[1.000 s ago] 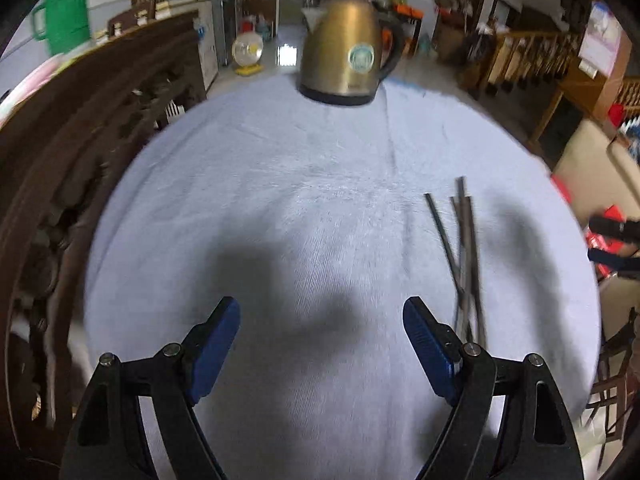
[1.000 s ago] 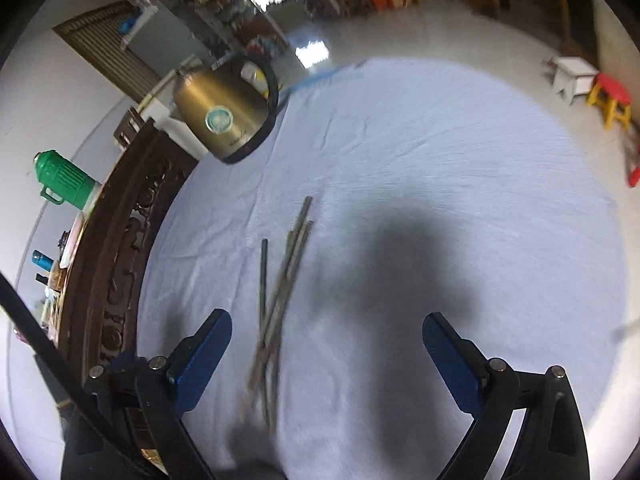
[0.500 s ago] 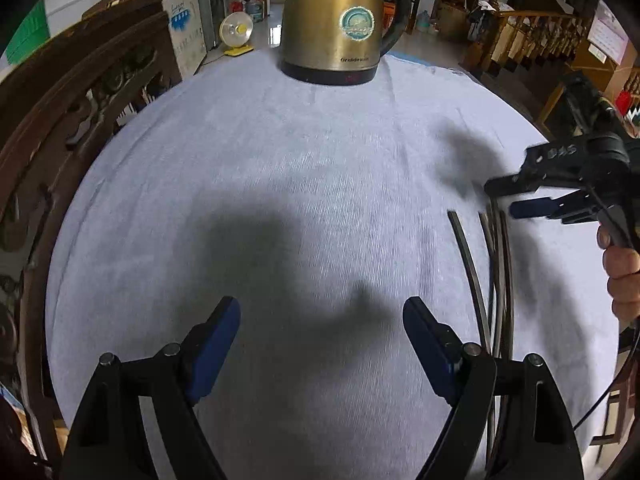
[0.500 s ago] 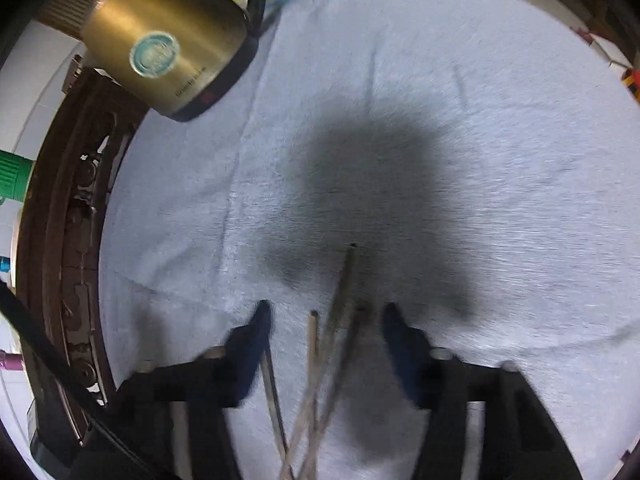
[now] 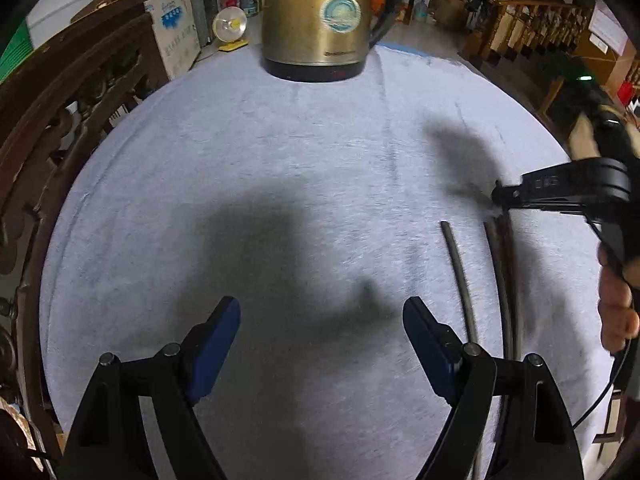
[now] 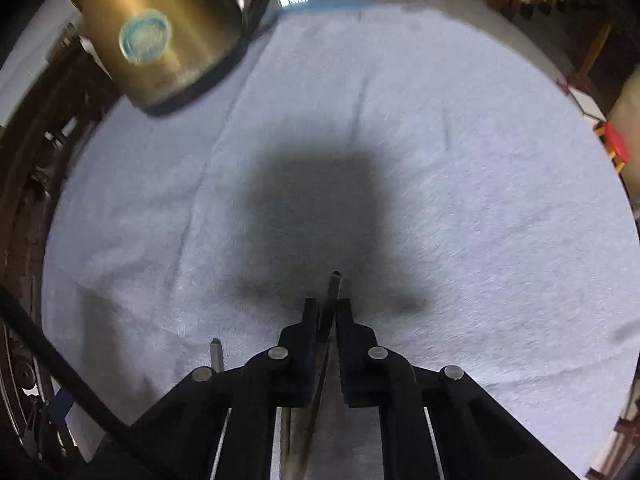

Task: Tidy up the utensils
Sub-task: 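Grasp a dark chopstick with the right gripper while the left gripper grasps another chopstick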

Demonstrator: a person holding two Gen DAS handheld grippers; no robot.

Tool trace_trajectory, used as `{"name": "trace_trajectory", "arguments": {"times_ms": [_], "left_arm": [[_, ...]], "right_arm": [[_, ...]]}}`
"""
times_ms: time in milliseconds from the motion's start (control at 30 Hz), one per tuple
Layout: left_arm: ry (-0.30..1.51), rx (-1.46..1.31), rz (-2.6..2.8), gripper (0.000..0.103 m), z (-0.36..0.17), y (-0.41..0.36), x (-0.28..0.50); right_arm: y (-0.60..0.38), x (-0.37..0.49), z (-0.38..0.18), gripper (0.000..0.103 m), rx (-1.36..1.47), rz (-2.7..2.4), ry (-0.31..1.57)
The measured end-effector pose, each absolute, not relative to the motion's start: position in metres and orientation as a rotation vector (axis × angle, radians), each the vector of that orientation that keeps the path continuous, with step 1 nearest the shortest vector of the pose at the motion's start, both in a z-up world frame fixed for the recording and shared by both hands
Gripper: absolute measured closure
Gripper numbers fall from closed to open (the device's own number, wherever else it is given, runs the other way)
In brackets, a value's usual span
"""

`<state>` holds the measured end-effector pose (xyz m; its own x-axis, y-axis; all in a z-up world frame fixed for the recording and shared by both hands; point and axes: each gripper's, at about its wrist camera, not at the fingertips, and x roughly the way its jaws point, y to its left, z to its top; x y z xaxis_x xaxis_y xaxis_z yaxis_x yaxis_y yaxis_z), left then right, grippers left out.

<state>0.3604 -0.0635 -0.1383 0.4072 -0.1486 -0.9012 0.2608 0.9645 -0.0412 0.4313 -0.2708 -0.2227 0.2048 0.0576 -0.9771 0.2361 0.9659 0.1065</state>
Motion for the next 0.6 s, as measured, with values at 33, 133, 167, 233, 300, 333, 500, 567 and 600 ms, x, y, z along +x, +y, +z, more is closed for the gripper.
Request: {"name": "trace_trajectory", "arguments": {"times_ms": [33, 133, 167, 233, 300, 333, 500, 567, 600], "left_arm": [[1.127, 0.121, -0.261, 0.019, -0.139, -0.069, 0.362], [1.161, 0.145, -0.280, 0.019, -0.144, -0.090, 0.373], [1.170, 0.151, -0.280, 0.019, -0.146, -0.098, 0.376], [1.175, 0.158, -0.285, 0.019, -0.149, -0.110, 0.381], [1.187, 0.166, -0.290, 0.020, -0.153, -0.122, 0.384], [1.191, 0.172, -0.296, 0.020, -0.155, -0.129, 0.386], [1.221, 0.211, -0.320, 0.041, -0.167, -0.153, 0.387], [1.210, 0.230, -0.328, 0.041, -0.167, -0.159, 0.387], [1.208, 0.229, -0.330, 0.045, -0.166, -0.160, 0.387]], "right_arm": [[-0.278, 0.424, -0.219, 0.095, 0.286, -0.123, 1.344], [-0.302, 0.403, -0.204, 0.095, 0.365, -0.090, 1.277], [-0.309, 0.396, -0.200, 0.095, 0.386, -0.081, 1.261], [-0.324, 0.377, -0.192, 0.095, 0.447, -0.042, 1.230], [-0.331, 0.369, -0.184, 0.095, 0.472, -0.018, 1.211], [-0.334, 0.366, -0.184, 0.095, 0.478, -0.012, 1.207], [-0.351, 0.345, -0.172, 0.095, 0.489, 0.010, 1.177], [-0.352, 0.344, -0.174, 0.096, 0.482, 0.013, 1.176], [-0.354, 0.342, -0.174, 0.096, 0.476, 0.017, 1.176]]}}
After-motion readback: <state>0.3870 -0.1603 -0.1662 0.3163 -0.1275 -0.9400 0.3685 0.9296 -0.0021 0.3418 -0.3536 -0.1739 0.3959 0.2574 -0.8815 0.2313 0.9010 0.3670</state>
